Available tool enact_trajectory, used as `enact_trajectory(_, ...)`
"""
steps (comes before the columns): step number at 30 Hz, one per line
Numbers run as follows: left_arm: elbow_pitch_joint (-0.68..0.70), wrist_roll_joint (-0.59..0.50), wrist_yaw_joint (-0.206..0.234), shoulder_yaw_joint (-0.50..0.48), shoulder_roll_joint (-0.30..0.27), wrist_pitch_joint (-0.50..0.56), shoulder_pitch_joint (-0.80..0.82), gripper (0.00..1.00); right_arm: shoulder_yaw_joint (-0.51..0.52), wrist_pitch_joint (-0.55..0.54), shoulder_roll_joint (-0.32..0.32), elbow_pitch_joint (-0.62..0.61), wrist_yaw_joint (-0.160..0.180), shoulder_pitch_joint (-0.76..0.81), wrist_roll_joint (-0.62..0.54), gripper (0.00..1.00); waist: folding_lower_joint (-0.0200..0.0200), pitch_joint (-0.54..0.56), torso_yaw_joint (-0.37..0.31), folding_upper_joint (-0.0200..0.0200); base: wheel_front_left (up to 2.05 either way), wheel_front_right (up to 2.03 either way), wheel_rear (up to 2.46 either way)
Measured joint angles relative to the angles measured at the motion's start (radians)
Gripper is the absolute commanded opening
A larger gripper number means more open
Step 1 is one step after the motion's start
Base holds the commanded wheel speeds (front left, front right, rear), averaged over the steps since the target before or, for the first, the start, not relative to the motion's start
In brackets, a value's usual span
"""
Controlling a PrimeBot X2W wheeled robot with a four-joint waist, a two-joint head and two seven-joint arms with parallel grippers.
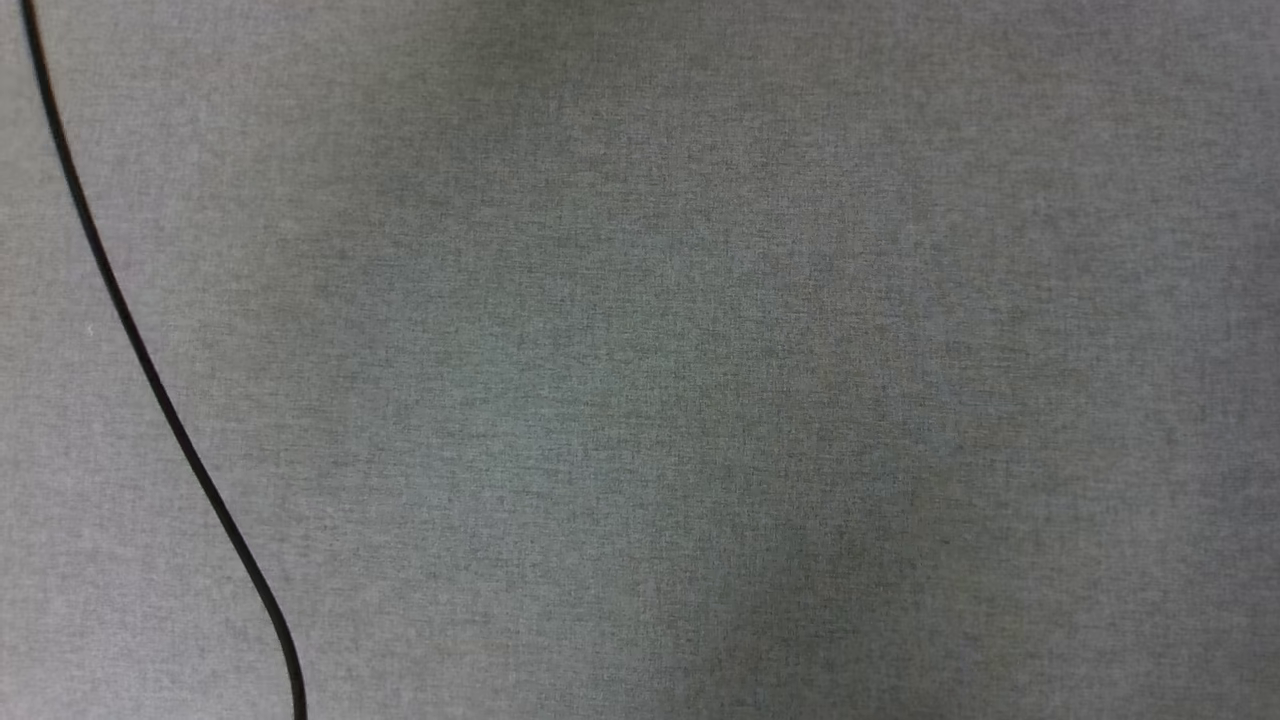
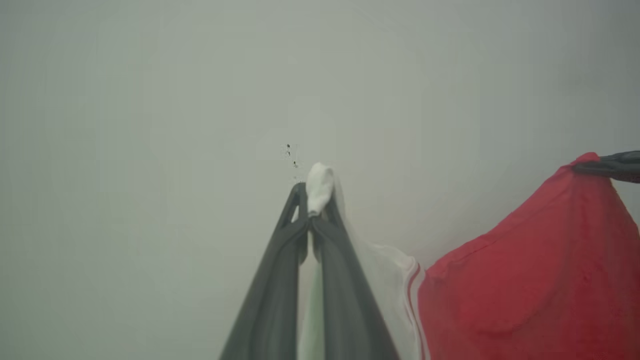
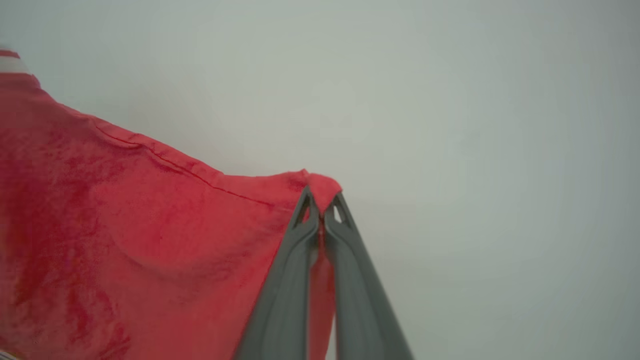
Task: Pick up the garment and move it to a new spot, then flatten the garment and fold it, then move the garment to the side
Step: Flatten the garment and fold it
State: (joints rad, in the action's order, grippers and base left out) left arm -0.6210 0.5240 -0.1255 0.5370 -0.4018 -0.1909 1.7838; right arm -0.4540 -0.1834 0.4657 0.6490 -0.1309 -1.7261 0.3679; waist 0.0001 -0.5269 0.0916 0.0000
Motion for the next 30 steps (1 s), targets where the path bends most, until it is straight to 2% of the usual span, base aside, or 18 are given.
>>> enact_trajectory(8,-0.048,0.064,-0.004,0.105,-0.008,-0.052,-0.191,0.00,-0.114,0.098,-0.035,0.108,0.000,0.183,0.054,0.00,0.0000,0.024,-0.007,0.0000,0.00,0.00,0.00)
enact_trajectory(14,-0.041,0.118,-0.004,0.110,-0.033,-0.069,-0.423,0.00,-0.229,0.155,-0.033,0.124,0.000,0.356,0.139,0.00,-0.0001,0.069,-0.006,0.0000,0.00,0.00,0.00)
enact_trajectory(19,0.052,0.132,-0.003,0.101,-0.046,-0.070,-0.655,0.00,-0.320,0.185,0.027,0.064,0.000,0.517,0.230,0.00,-0.0001,0.118,0.001,0.0000,0.00,0.00,0.00)
enact_trajectory(26,0.222,0.130,0.046,0.091,-0.050,-0.071,-1.029,0.00,-0.389,0.193,0.118,-0.025,0.000,0.779,0.335,0.00,-0.0002,0.222,0.013,0.0000,0.00,0.00,0.00)
enact_trajectory(30,0.294,0.130,0.068,0.124,-0.073,-0.072,-1.214,0.00,-0.400,0.193,0.166,-0.080,0.000,0.931,0.379,0.00,-0.0003,0.294,0.017,0.0000,0.00,0.00,0.00)
